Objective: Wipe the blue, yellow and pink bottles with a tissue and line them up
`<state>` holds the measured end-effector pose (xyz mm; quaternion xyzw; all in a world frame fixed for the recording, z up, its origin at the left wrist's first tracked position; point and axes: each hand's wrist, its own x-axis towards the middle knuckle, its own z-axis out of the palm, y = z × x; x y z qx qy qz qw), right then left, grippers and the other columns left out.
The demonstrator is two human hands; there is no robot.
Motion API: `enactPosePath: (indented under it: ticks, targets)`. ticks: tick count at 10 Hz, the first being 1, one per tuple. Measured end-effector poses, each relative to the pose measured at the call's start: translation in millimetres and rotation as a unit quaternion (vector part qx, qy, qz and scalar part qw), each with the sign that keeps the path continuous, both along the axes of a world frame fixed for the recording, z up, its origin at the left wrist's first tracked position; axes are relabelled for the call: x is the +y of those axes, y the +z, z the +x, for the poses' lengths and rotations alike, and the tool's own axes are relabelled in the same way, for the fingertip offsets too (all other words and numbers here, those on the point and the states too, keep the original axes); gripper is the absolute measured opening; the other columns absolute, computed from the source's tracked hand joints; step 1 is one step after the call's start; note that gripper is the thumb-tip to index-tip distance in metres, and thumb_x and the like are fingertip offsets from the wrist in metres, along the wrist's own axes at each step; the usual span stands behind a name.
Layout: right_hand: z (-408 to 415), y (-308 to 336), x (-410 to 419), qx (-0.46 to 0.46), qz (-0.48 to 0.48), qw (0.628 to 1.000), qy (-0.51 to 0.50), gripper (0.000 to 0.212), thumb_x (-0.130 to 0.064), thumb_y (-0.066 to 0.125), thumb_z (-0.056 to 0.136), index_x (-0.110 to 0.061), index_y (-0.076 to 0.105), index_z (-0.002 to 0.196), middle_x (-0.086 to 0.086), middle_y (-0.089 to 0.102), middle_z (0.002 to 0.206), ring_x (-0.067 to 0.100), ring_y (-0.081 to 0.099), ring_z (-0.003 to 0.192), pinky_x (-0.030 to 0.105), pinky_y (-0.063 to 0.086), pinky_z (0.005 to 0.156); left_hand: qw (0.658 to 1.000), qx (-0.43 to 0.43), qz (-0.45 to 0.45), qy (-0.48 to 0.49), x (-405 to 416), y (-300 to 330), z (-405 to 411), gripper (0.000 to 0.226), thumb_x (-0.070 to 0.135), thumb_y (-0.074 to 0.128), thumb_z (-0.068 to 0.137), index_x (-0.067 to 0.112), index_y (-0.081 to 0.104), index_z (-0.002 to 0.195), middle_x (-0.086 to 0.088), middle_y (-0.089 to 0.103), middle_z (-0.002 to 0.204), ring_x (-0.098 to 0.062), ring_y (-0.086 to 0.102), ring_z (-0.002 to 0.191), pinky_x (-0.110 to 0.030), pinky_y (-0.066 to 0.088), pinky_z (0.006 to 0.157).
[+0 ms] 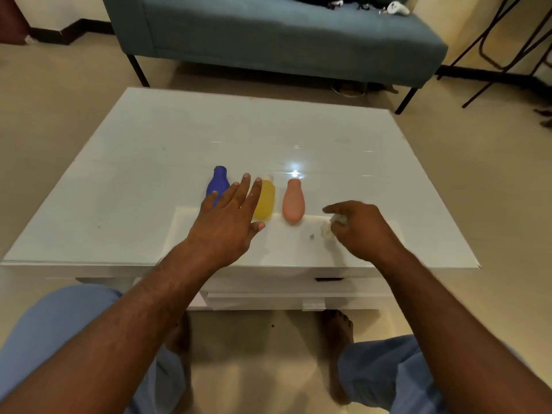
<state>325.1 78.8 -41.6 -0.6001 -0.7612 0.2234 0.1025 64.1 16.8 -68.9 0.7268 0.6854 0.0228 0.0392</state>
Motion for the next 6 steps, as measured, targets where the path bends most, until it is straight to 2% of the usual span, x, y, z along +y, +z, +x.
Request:
enactPosePath:
  ticks: [1,2,3,4,5,6]
  targets:
    - [-2.1,-0.1,-12.5,-0.002,-0.018,1.0,0.022,0.037,-0.023,0.063,0.096,-0.028,0.071,0.132,-0.002,0.065,0.142,0.018,0.06,0.129,0.028,0.044,0.108,1.0,0.005,0.006,0.017,-9.5,6.1,-8.7,0.078,0.053,0.031,0.105,0.023,-0.015,0.161,-0.003,-0.013,0.17,-0.024,0.001,0.158,-0.05,0.016,0.124]
    - [-4.3,-2.3,-28.0,-0.001,-0.038,0.998,0.043,0.041,-0.023,0.064,0.097,-0.027,0.066,0.138,-0.002,0.061,0.146,0.018,0.057,0.133,0.025,0.041,0.109,0.999,-0.004,-0.015,0.038,-25.0,12.0,-14.1,0.077,0.052,0.029,0.106,0.023,-0.018,0.16,-0.004,-0.018,0.17,-0.022,-0.002,0.158,-0.051,0.011,0.125]
    - [-8.0,-11.2,-51.6,-0.052,-0.047,0.992,0.102,0.05,-0.019,0.058,0.099,-0.027,0.055,0.149,0.0,0.045,0.162,0.019,0.043,0.148,0.028,0.03,0.122,0.998,-0.013,-0.036,0.05,-45.7,12.7,-14.8,0.077,0.053,0.028,0.106,0.023,-0.019,0.159,-0.004,-0.018,0.169,-0.022,-0.002,0.158,-0.052,0.01,0.125]
    - [-11.0,-10.6,-64.2,-0.095,-0.006,0.989,0.114,0.056,-0.023,0.054,0.101,-0.03,0.044,0.156,0.002,0.027,0.171,0.023,0.033,0.155,0.033,0.024,0.125,0.998,0.005,-0.051,0.039,-55.4,14.6,-9.9,0.077,0.054,0.028,0.106,0.024,-0.019,0.159,-0.005,-0.019,0.169,-0.023,-0.002,0.158,-0.054,0.009,0.125]
    - [-13.8,-2.1,-69.4,-0.144,0.065,0.981,0.11,0.056,-0.037,0.051,0.103,-0.033,0.04,0.158,0.01,0.022,0.172,0.031,0.031,0.154,0.038,0.023,0.124,0.999,-0.001,-0.03,0.037,-53.8,22.3,-6.2,0.077,0.054,0.029,0.105,0.023,-0.016,0.16,-0.006,-0.016,0.17,-0.025,-0.002,0.158,-0.055,0.009,0.124]
    - [-16.0,-6.4,-75.3,-0.071,0.081,0.992,0.063,0.057,-0.043,0.056,0.102,-0.033,0.043,0.156,0.01,0.021,0.172,0.041,0.027,0.151,0.043,0.025,0.124,0.998,-0.037,0.041,0.033,-50.6,16.9,-7.1,0.074,0.053,0.03,0.105,0.022,-0.006,0.162,-0.006,-0.007,0.171,-0.025,0.004,0.158,-0.05,0.013,0.124]
